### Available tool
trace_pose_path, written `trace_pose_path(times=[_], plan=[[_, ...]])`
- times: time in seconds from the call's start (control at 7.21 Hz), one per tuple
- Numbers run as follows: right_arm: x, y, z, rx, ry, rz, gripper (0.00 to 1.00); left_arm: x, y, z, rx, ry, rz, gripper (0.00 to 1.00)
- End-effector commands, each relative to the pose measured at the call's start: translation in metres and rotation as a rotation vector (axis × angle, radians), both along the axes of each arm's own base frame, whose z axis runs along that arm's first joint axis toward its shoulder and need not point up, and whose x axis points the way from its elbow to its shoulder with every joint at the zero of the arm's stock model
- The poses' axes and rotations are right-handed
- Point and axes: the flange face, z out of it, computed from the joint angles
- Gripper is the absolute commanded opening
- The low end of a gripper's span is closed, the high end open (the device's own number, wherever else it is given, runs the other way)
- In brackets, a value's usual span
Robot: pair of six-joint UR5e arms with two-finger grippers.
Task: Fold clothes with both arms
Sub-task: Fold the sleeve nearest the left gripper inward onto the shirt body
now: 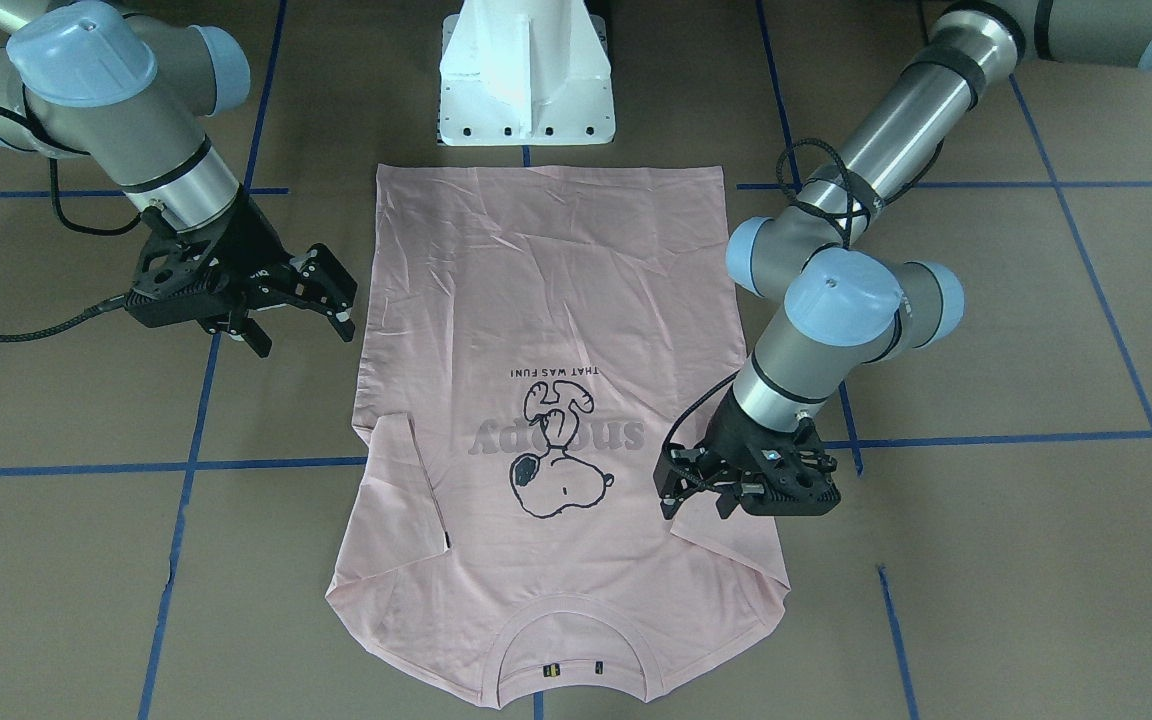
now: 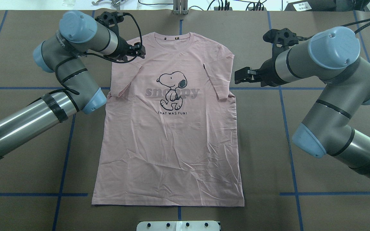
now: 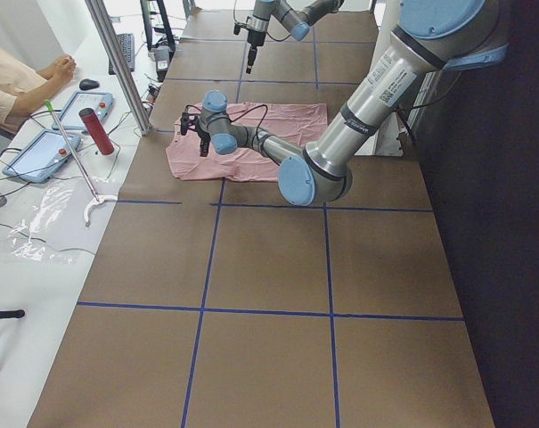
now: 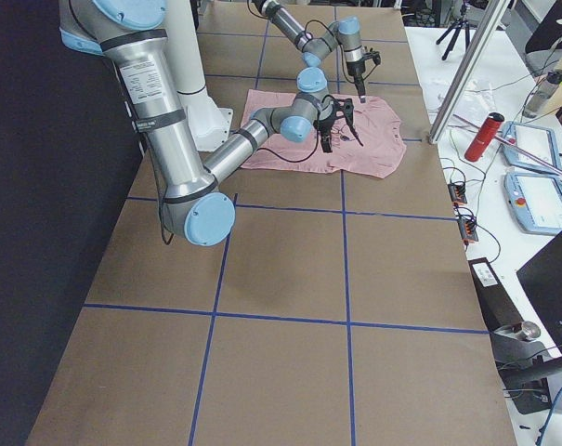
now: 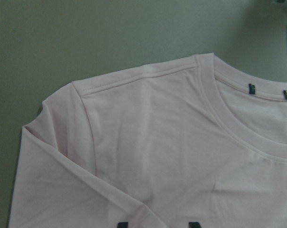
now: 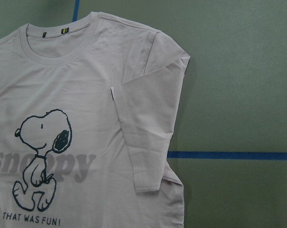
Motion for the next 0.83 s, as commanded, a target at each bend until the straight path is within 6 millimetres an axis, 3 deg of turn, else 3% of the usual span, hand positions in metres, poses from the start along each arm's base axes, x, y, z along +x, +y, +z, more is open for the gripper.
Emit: trace_pose_path(times=[0.0,0.28,0.55,0.69], plan=[[0.003,-0.003,0.002,-0.005,0.008,0.009,1.00,-0.075,0.011,-0.026,0.132,0.099,-0.072,1.00],[-0.001,-0.006,0.019,-0.023,0.037,0.003,1.00,-0.159,-0.014,-0.058,0.269,0.114,-0.180,1.00],[-0.003,-0.006,0.007,-0.006,0.021,0.001,1.00,-0.232,-0.029,-0.076,0.469,-0.006,-0.270,1.00],[-0.008,-0.002,0.007,-0.006,0.021,-0.008,1.00,-0.239,-0.029,-0.076,0.475,-0.004,-0.279,1.00]])
